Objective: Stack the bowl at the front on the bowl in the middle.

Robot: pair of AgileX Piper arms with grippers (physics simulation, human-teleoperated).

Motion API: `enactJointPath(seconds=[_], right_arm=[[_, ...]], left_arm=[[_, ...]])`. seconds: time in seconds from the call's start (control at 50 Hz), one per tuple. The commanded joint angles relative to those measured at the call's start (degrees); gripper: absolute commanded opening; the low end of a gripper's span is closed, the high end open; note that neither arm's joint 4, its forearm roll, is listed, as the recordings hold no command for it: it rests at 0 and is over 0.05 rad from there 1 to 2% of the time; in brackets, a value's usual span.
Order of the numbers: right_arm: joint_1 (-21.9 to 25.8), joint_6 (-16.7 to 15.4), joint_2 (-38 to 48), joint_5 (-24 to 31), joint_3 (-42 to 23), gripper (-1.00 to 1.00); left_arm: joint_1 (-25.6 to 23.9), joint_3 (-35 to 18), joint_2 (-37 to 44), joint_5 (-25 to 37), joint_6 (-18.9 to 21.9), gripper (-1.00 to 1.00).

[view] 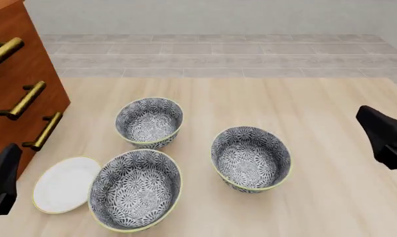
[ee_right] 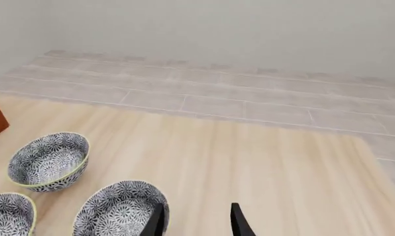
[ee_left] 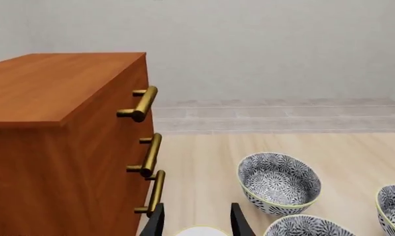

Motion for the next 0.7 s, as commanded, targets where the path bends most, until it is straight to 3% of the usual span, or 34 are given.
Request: enactJointPath(seconds=[0.02,0.14,0.4,0.54,0.7], right_arm=[[5.58,-3.51,6.44,4.13,-7.90,1.00],[9.23,-4.58,9.19,6.35,-12.04,1.00],[14.68,-3.55,18.22,12.11,-23.46,1.00],[14.22,-4.55,25.20,16.34,-32.21,1.00],[17.12,-4.85,30.87,21.71,-40.87,1.00]], left_arm=[[0.05,-0.01,0.33,-0.47,0.19,1.00],[0.17,-0.03,-0.72,0.59,0.22,1.00],[0.31,-0.04,-0.92,0.79,0.06,1.00],[0.35,-0.02,-0.51,0.42,0.05,1.00],[0.70,-0.07,-0.41,0.16,-0.04,1.00]])
